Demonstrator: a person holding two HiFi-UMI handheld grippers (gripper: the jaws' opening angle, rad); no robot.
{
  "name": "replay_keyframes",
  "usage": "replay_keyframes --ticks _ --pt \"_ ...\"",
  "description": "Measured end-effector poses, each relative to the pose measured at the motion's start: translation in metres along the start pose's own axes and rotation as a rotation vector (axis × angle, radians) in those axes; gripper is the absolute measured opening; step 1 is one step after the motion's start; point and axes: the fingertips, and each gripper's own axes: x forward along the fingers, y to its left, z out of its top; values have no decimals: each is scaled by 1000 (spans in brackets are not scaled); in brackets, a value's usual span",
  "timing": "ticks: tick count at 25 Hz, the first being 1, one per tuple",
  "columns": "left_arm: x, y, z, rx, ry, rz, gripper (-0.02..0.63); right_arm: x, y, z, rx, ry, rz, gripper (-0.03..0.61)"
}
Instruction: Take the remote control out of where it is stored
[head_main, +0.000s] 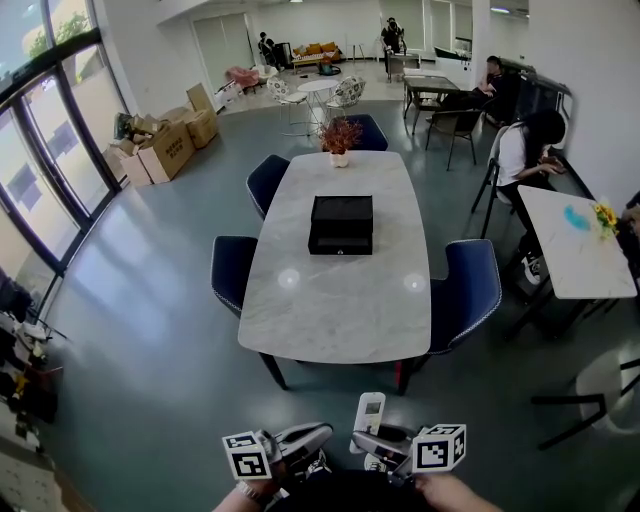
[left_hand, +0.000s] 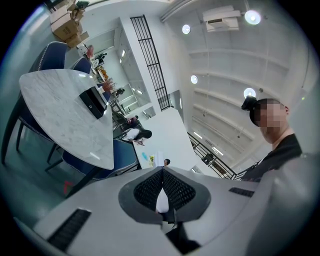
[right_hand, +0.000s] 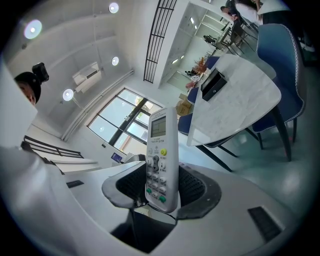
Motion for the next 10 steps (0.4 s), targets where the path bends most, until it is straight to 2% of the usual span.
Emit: replay_keyframes --ticks 5,10 --pt "5 5 -1 -4 1 1 6 -3 -10 5 -10 -14 -14 186" --pt "8 5 1 0 3 2 6 -2 -4 4 32 1 15 186"
